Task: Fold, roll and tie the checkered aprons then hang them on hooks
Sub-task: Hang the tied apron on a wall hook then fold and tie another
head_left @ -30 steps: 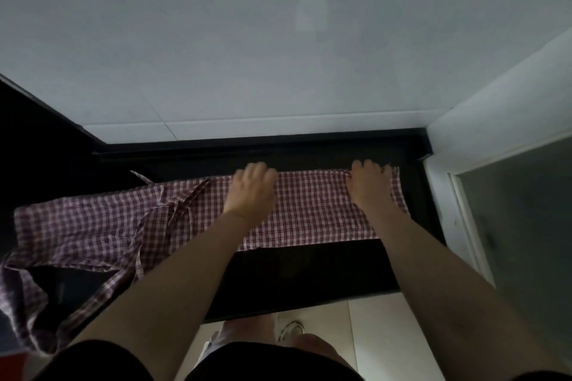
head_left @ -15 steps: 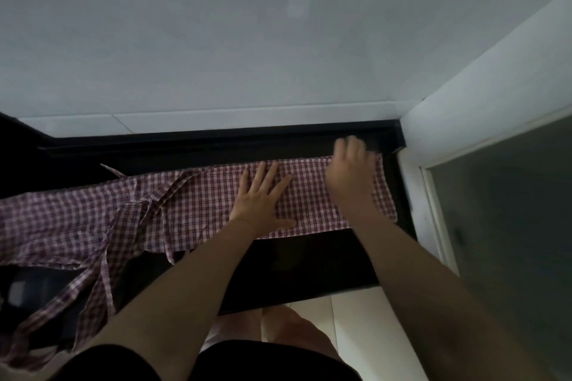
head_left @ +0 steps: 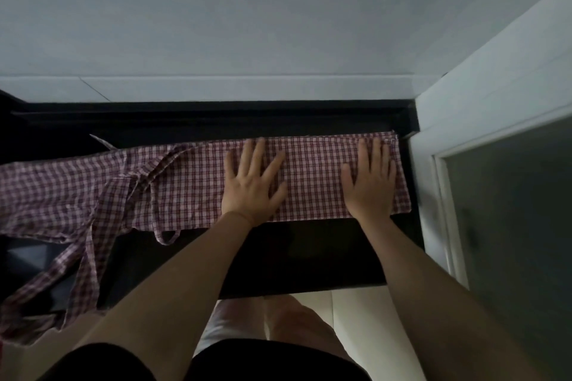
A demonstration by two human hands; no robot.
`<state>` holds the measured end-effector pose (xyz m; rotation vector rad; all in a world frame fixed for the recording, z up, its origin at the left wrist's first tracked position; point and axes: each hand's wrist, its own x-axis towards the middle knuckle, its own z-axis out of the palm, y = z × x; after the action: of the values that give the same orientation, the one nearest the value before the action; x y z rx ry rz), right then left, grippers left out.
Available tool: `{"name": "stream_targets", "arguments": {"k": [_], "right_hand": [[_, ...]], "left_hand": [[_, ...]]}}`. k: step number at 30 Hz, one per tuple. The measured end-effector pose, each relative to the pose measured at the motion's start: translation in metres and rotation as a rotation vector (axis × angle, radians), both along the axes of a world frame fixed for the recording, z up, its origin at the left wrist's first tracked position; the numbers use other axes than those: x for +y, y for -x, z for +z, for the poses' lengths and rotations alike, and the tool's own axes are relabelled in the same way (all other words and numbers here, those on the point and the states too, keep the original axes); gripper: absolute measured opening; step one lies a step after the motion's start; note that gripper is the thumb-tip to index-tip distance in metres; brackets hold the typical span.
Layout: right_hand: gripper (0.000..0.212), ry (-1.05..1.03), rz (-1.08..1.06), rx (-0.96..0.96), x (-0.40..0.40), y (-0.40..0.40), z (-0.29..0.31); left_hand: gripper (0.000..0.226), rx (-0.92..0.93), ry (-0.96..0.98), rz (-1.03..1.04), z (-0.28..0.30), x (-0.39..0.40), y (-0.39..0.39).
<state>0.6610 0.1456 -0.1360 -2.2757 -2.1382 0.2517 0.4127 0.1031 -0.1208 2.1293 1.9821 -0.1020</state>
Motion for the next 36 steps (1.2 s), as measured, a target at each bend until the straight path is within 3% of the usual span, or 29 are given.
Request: {"name": "stream_targets", "arguments": {"k": [2,4,10,13,16,20,21,23,28,32,36], "right_hand": [[0.068,-0.016,-0.070,0.021,0.000,0.003,0.001],[0.069,-0.014,-0.086,0.024,-0.001,0.003,0.003],[0.072,0.095,-0.032,0.012,0.006,0.000,0.019],[0.073,0.128,-0.082,0.066,0.014,0.013,0.040],[0.057,0.011,0.080,-0.014,0.009,0.042,0.051],[0.018,-0.066,0.260,0.126,-0.012,0.120,0.060],[0.011,-0.003,0.287,0.199,-0.020,0.147,0.064],[0.019,0.256,0.245,0.359,-0.030,0.193,0.073],[0.025,0.632,-0.038,0.673,-0.055,0.292,0.089],[0.033,0.676,0.015,0.634,-0.075,0.329,0.087],[0.021,0.646,0.016,0.451,-0.091,0.344,0.082]], "left_hand": [[0.073,0.028,0.025,0.176,-0.001,-0.001,-0.003],[0.075,0.047,0.056,0.224,-0.001,0.000,-0.006],[0.072,0.011,0.148,0.137,0.016,0.002,0.005],[0.066,-0.113,0.149,0.106,0.035,0.002,0.016],[0.061,-0.169,0.011,0.137,0.047,-0.008,0.029],[0.051,-0.120,-0.170,0.289,0.054,-0.028,0.076],[0.051,-0.100,-0.191,0.333,0.055,-0.034,0.096],[0.050,-0.058,-0.185,0.400,0.058,-0.045,0.128],[0.053,-0.015,0.011,0.365,0.064,-0.072,0.203],[0.068,-0.093,0.219,0.221,0.065,-0.080,0.240],[0.037,-0.318,0.340,0.303,0.071,-0.073,0.270]]}}
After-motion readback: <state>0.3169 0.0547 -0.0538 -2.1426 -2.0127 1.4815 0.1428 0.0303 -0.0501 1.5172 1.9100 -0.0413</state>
